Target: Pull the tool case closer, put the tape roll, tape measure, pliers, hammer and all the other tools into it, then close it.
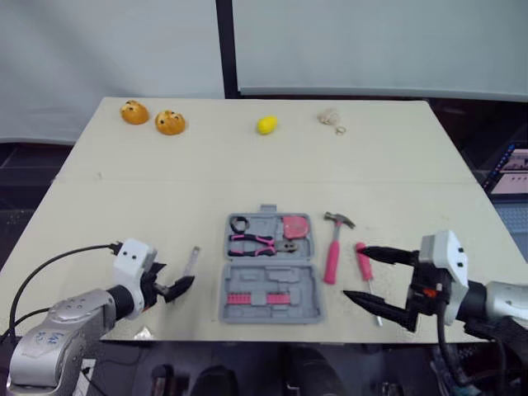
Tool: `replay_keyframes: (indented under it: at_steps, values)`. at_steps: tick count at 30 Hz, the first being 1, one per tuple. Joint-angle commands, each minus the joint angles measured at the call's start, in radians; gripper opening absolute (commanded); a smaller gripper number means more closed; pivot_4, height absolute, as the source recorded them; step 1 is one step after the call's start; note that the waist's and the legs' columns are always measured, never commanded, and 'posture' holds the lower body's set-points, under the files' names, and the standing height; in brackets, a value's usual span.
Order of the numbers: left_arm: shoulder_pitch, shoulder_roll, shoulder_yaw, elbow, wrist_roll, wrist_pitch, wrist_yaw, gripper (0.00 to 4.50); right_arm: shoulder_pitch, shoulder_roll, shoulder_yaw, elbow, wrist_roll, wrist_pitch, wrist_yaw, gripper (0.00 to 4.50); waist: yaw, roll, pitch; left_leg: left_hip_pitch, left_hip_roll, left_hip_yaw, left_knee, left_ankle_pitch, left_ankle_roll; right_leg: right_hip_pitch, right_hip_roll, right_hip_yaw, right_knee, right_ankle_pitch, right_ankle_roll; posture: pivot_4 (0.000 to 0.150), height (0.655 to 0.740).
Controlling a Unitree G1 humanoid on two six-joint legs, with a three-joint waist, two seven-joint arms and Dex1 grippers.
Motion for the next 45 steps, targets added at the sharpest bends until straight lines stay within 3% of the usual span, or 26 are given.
replay_keyframes:
  at_steps: [1,16,19,26,37,45]
  values:
    - [-0.015,0.005,-0.035,0.052,0.045,-0.041,0.016,4.48,-0.029,-0.012,0.048,-0.031,0.004,-0.005,-0.022,4.49,0.0,0.0,0.0,0.0,0.0,0.0,0.0,0.0,0.0,0.0,0.0,0.0,0.0,0.0,0.0,0.15,0.737]
    - [-0.103,-0.033,-0.137,0.198,0.121,-0.1,0.05,4.48,-0.103,0.005,0.189,-0.012,-0.053,-0.04,-0.071,4.49,0.001,-0.001,0.0,-0.001,0.0,0.0,0.001,0.001,0.001,0.0,-0.001,-0.001,0.0,0.0,0.0,0.15,0.737]
    - [-0.105,-0.047,-0.168,0.19,0.135,-0.093,0.059,3.62,-0.097,0.015,0.185,-0.012,-0.052,-0.04,-0.084,4.5,0.001,-0.002,0.0,-0.001,0.0,0.0,0.001,0.001,0.001,0.0,-0.001,0.0,0.0,0.0,0.0,0.15,0.737]
    - [-0.121,-0.079,-0.244,0.197,0.183,-0.062,0.092,0.06,-0.102,0.013,0.177,-0.006,-0.047,-0.038,-0.083,4.5,0.006,-0.001,-0.001,0.0,-0.001,0.0,0.001,0.001,0.002,0.0,-0.001,-0.001,0.0,0.0,0.0,0.15,0.737]
    - [-0.158,-0.252,-0.082,-0.059,0.152,0.305,0.268,0.02,-0.116,-0.006,0.18,0.008,-0.038,-0.035,-0.056,4.5,0.018,-0.001,-0.001,-0.001,-0.002,0.0,0.002,0.001,0.002,0.0,-0.002,0.0,0.0,0.001,0.001,0.15,0.737]
    - [-0.117,-0.334,-0.097,-0.032,0.195,0.284,0.336,0.02,-0.155,-0.021,0.203,0.039,-0.041,-0.028,-0.027,4.5,0.022,-0.002,-0.001,-0.001,-0.001,0.0,0.001,0.001,0.002,0.0,-0.001,0.0,0.0,0.001,0.001,0.15,0.737]
